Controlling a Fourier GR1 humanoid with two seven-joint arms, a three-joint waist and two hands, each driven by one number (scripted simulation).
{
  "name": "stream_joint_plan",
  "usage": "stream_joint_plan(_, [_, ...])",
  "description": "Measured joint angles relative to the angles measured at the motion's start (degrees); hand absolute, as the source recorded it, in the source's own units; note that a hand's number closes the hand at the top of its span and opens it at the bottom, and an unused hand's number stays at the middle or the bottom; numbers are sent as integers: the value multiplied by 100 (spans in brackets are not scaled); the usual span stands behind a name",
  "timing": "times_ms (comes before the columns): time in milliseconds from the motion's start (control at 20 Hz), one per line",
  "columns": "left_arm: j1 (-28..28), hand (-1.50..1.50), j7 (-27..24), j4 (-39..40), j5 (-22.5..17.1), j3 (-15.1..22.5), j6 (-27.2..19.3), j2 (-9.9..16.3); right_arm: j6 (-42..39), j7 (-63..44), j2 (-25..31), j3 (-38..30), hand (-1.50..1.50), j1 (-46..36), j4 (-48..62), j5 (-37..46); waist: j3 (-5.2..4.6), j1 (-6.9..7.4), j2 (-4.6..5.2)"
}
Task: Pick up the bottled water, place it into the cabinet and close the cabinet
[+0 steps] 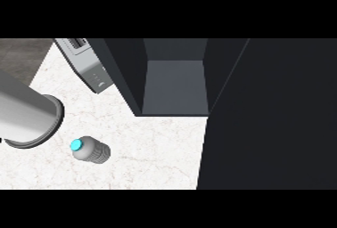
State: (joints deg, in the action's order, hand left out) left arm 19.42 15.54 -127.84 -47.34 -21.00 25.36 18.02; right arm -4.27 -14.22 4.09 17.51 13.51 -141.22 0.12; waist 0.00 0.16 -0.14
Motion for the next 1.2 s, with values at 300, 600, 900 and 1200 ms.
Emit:
stream_joint_plan(300, [3,-150,191,105,165,-175,286,-42,242,-352,-130,397,-150,-183,-72,137,-1,-7,3])
stream_joint_plan(600, [-212,-150,30,550,1068,79,574,-384,415,-484,-123,625,-150,-271,-84,205,-3,-33,6])
stream_joint_plan(900, [-603,-150,-368,1379,1844,156,762,-614,522,-554,-69,763,-150,-391,-58,265,-4,-40,7])
stream_joint_plan(1200, [-847,-150,-909,2304,2629,198,902,-787,617,-742,19,791,-150,-515,-112,268,-4,-52,8])
